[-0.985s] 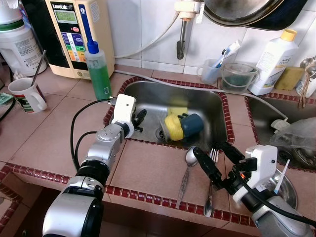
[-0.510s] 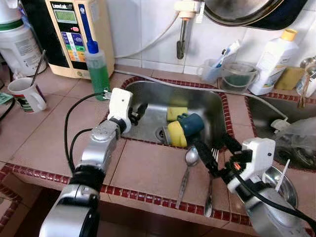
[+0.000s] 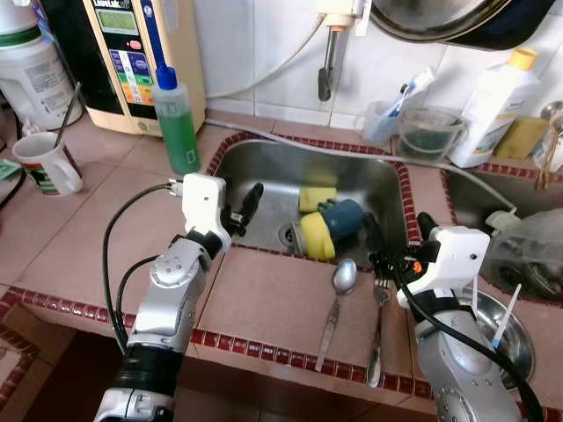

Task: Kitchen organization

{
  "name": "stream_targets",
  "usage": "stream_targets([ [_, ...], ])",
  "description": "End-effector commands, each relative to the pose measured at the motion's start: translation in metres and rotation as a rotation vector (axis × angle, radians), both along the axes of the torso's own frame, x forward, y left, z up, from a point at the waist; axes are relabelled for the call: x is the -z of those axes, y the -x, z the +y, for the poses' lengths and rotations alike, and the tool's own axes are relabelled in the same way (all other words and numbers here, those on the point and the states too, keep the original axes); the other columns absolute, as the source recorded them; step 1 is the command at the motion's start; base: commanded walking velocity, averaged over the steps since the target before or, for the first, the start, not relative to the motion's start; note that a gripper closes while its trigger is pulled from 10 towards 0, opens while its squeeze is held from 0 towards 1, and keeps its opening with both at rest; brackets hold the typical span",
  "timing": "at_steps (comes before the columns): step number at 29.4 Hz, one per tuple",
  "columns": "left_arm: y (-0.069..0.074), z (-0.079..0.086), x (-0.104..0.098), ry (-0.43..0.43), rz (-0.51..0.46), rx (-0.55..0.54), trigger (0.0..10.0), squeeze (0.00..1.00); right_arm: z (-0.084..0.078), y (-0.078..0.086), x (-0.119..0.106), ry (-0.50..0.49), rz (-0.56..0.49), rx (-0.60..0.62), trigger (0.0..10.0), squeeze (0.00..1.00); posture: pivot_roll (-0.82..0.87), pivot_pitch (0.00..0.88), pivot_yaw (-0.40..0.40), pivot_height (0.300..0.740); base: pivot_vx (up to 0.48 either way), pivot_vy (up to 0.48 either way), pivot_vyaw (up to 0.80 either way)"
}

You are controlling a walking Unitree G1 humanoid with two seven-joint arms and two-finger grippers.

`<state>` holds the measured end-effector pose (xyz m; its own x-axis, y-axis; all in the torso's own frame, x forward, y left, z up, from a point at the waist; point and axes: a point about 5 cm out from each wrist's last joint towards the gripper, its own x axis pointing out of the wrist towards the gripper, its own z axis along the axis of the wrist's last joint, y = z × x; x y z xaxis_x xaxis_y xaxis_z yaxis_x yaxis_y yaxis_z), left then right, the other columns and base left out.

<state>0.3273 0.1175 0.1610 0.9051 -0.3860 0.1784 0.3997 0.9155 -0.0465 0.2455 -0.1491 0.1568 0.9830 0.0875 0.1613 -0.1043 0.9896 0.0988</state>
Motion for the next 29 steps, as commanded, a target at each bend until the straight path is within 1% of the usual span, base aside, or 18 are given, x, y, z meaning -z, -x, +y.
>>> stream_targets([
  [1, 0.0021, -0.0008, -0.0031, 0.014, -0.004, 0.012, 10.0, 0.0, -0.0023, -0.0014, -0.0018, 0.011, -0.015, 0.017, 10.0, 0.0, -0.04, 0.056, -0.026, 0.731, 0.0, 0.0, 0.0],
  [4, 0.0059, 0.0016, -0.0044, 0.02, 0.008, 0.012, 10.0, 0.0, 0.0, -0.0017, 0.0009, 0.031, -0.02, 0.015, 10.0, 0.0, -0.04, 0.056, -0.03, 0.731, 0.0, -0.448, 0.0],
  [8, 0.0071, 0.0029, -0.0048, 0.026, 0.012, 0.015, 10.0, 0.0, 0.0006, -0.0011, 0.002, 0.038, -0.021, 0.011, 10.0, 0.0, -0.04, 0.057, -0.03, 0.731, 0.0, -0.48, 0.0],
  [29, 0.0085, 0.0052, -0.0092, 0.058, 0.033, 0.011, 10.0, 0.0, 0.0027, -0.0025, 0.0048, 0.069, -0.028, -0.014, 10.0, 0.0, -0.04, 0.05, -0.042, 0.731, 0.0, -0.48, 0.0],
])
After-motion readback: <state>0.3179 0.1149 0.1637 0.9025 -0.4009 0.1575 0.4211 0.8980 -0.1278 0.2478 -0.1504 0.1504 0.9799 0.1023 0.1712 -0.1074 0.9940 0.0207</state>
